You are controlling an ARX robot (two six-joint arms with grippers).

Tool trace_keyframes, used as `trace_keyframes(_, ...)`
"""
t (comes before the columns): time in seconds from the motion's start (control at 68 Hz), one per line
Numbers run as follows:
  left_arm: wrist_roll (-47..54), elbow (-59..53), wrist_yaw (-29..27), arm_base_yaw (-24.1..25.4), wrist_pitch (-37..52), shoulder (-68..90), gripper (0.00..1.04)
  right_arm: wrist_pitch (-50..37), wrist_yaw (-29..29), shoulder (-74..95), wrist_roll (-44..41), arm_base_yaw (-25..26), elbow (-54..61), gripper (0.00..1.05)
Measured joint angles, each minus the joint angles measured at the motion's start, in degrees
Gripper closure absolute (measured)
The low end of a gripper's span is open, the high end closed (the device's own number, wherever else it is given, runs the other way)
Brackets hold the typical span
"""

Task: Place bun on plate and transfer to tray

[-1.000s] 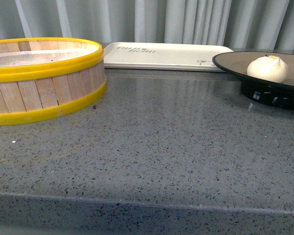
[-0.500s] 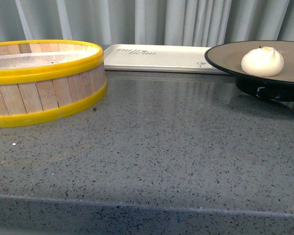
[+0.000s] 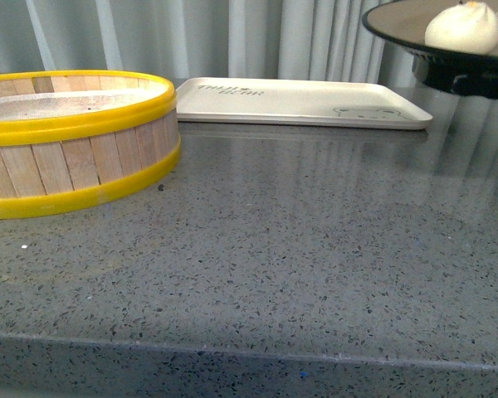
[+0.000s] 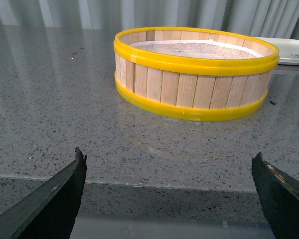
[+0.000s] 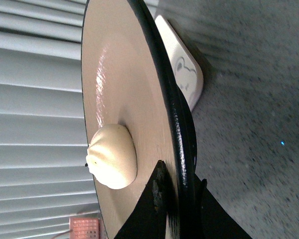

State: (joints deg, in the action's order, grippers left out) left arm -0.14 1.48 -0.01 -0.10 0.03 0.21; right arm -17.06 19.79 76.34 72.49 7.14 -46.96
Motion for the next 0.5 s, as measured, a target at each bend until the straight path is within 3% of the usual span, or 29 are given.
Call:
trace_keyframes(0.206, 0.0, 0.0, 0.0, 0.0, 0.0, 0.0, 0.07, 0.5, 1.4, 13.3, 2.1, 1.4, -15.6, 1.01)
trace_keyframes(0.5, 0.0, 0.0, 0.0, 0.0, 0.0, 0.0, 0.07, 7.1, 3.6, 30.0, 1.9, -3.9, -35.1, 1.01)
